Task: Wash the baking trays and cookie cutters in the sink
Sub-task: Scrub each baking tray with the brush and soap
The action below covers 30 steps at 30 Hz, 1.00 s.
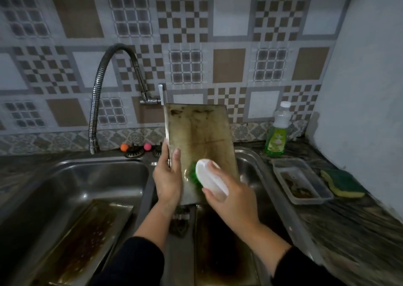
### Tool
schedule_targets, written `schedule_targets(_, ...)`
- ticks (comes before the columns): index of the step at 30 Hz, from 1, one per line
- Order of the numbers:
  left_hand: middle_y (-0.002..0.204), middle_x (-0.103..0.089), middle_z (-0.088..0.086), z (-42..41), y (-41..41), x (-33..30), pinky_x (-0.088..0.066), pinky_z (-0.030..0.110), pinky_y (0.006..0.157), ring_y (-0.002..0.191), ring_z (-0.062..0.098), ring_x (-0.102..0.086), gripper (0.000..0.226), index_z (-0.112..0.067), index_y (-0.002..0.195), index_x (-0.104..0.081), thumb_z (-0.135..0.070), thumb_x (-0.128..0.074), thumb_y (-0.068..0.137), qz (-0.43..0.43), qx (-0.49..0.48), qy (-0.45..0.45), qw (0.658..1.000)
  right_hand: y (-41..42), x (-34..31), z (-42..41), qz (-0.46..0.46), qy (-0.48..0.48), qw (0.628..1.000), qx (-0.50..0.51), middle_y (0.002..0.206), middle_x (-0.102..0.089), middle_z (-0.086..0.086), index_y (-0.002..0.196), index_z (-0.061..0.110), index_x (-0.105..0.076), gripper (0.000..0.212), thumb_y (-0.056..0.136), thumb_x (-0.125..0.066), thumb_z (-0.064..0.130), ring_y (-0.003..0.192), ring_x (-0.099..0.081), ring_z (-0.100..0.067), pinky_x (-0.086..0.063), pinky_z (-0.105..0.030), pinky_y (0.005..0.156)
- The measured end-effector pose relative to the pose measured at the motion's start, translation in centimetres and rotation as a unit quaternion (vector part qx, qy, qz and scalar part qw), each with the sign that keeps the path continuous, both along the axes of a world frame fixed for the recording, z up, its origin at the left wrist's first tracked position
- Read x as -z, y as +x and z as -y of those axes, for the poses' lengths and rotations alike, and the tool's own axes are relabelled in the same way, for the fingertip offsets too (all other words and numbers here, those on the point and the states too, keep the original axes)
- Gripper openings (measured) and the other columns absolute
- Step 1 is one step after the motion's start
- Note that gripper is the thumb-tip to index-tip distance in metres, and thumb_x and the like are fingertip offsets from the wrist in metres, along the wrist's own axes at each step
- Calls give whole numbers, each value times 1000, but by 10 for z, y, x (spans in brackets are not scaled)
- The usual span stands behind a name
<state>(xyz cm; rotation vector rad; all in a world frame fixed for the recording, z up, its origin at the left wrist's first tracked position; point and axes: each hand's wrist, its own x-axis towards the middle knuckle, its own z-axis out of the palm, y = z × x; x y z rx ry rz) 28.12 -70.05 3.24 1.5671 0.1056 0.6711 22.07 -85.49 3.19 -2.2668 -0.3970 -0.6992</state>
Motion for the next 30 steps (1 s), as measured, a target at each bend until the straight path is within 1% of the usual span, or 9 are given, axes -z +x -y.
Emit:
schedule_targets(5,139,-54,-9,28,-12,5,-41,24,107,124,-3,-50,51,-25,144,-43,-37,-54,96,-13,44,41,998,80,-70,4,7,32,995,94,114,-64,3,142,37,-38,61,87,-64,37,86,-58,-12,-36,-7,62)
schedule_targets(9,133,-57,-10,23,-7,0,-44,18,99,115,-5,-55,48,-25,144,-42,-32,-52,97,-16,15,32,999,52,-50,-7,-22,29,998,46,104,-62,10,142,38,-35,60,89,-63,35,76,-57,0,-41,-4,56)
schedule_targets(12,125,-55,-18,8,-12,0,-40,3,89,105,-19,-51,46,-22,144,-43,-25,-51,99,-18,2,44,999,-2,7,-20,-25,74,997,-17,120,-62,10,141,39,-36,64,85,-67,35,101,-62,-4,-51,-15,82)
schedule_targets(14,121,-54,-24,11,-21,3,-38,0,88,102,-25,-50,44,-22,143,-43,-21,-51,99,-8,25,52,998,10,9,-21,-1,75,997,-9,123,-62,8,142,35,-38,63,85,-64,39,105,-61,-7,-52,-19,84)
schedule_targets(17,117,-55,-29,26,-29,7,-37,-1,89,103,-26,-49,42,-24,141,-45,-21,-50,99,-2,46,66,997,65,-40,-20,22,44,995,86,104,-63,7,143,33,-36,57,90,-57,41,78,-58,-3,-43,-9,58)
schedule_targets(20,130,-56,-16,31,-24,3,-41,9,96,112,-16,-52,45,-25,144,-44,-28,-48,99,-3,32,83,996,82,-68,-18,3,67,995,77,105,-65,5,145,34,-34,59,91,-58,40,79,-59,-5,-49,-16,63)
schedule_targets(23,128,-60,-7,15,-17,3,-45,9,91,106,-12,-57,45,-25,144,-44,-24,-49,99,-14,8,67,998,34,-30,-28,-18,50,998,26,97,-65,10,144,36,-33,59,91,-58,39,75,-60,1,-55,-19,64)
schedule_targets(26,125,-64,-4,2,-20,7,-47,14,93,105,-8,-60,44,-24,144,-44,-24,-49,100,-22,-5,74,997,-8,16,-27,-18,92,996,-11,121,-63,10,142,39,-36,64,85,-66,37,104,-61,-5,-54,-27,87)
schedule_targets(30,130,-57,-13,20,-32,9,-38,4,96,112,-18,-50,45,-23,143,-44,-26,-50,99,-8,18,89,996,54,-19,-7,-36,82,991,95,115,-66,2,144,34,-36,57,91,-57,41,93,-63,-13,-51,-22,69)
